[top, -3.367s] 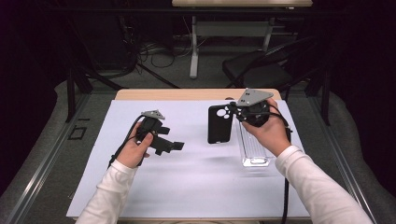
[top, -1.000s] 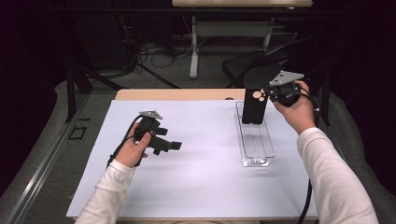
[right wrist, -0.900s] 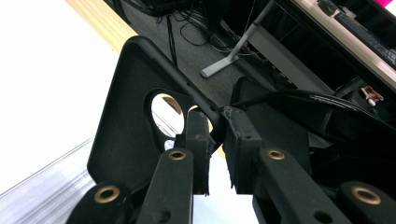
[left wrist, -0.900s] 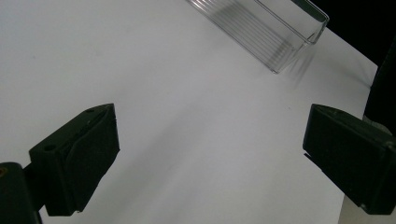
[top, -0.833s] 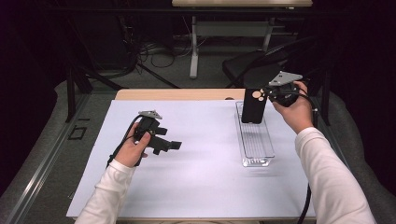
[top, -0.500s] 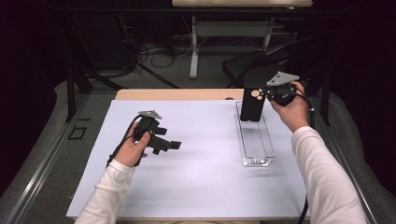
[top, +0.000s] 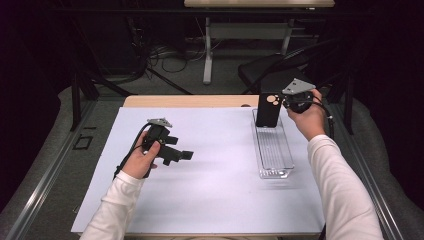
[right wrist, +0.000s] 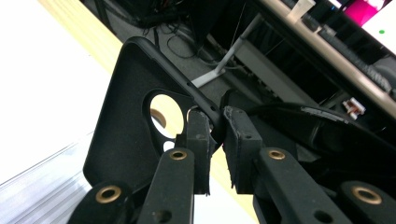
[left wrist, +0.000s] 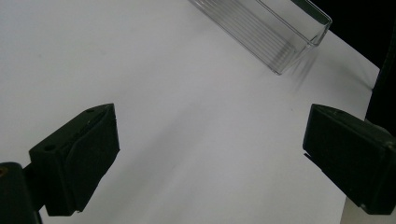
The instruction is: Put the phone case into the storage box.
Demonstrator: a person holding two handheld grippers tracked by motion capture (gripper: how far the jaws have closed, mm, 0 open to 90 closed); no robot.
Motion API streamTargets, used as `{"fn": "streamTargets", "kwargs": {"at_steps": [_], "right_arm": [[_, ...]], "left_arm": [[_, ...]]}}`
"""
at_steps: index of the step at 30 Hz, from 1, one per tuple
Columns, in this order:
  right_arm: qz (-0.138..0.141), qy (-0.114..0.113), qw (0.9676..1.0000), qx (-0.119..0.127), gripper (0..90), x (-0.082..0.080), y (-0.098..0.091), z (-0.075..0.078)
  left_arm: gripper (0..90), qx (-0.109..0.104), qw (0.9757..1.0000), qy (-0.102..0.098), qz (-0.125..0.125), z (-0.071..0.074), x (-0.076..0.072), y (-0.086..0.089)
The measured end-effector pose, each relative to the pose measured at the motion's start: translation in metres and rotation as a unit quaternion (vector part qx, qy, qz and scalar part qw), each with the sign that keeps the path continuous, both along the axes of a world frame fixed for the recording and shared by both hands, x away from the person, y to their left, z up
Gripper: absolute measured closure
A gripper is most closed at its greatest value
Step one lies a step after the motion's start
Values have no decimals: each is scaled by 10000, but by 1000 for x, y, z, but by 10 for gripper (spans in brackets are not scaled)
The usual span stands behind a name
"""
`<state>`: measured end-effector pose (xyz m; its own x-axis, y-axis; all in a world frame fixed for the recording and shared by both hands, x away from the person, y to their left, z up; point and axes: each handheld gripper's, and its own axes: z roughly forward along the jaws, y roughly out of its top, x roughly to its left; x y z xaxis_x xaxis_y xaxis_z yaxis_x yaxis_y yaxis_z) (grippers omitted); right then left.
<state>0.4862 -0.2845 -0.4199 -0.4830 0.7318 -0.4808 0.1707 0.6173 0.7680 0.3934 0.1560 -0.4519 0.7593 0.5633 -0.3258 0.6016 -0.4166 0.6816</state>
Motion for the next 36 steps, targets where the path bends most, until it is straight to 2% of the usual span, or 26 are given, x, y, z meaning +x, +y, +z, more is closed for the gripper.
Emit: {"fn": "streamTargets", "kwargs": {"at_steps": [8,14,21,27,36], "right_arm": [[37,-384,9991,-145,811,3,4,-5],[33,-599,9982,-93,811,4,6,-11],[-44,-608,9981,-91,816,6,5,-22],[-113,-643,9979,-21,818,8,5,-25],[-157,-570,9982,-74,817,13,8,-29]], "left_arm": [[41,2,10000,12,1,-1,0,0],[41,16,10000,17,24,-1,1,1],[41,3,10000,42,29,-2,2,1],[41,8,10000,46,42,-2,2,2],[41,-1,10000,41,52,-2,2,3]]}}
